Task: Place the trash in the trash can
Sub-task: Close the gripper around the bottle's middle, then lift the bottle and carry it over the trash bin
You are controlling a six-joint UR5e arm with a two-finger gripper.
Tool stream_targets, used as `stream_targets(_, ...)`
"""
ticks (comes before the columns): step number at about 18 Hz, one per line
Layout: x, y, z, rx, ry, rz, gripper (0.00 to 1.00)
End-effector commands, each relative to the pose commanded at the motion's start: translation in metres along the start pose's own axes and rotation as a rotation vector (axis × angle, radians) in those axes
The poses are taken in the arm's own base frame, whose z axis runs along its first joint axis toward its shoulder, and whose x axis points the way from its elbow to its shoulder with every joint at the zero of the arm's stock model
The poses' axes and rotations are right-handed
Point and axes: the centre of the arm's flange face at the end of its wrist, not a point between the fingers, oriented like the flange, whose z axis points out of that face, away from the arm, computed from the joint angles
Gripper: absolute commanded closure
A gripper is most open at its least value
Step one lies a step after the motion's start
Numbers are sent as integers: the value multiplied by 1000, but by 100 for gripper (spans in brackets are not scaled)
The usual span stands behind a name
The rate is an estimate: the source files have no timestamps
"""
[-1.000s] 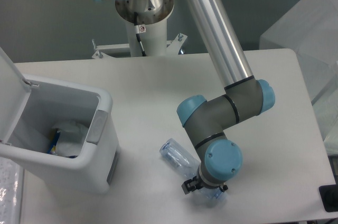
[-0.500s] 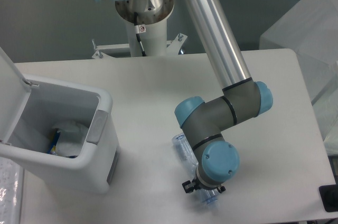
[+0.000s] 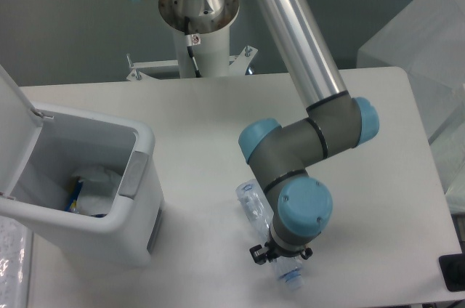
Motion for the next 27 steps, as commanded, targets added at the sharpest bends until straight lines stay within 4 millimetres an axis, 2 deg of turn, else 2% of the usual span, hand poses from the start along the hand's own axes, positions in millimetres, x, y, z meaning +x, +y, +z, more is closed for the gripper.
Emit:
stream_targets(5, 23, -4, -71, 177, 148, 55, 48)
stream_targets(14, 71, 3, -182, 440, 392, 252, 48)
stream_targets(18, 91, 17, -236, 538, 489, 349, 47)
stream_targets(20, 100, 26, -256, 565, 531, 381, 47)
stream_targets(23, 130, 45, -278, 583, 552, 430, 48)
stream_targets(27, 170, 64, -284, 576, 577, 488, 48)
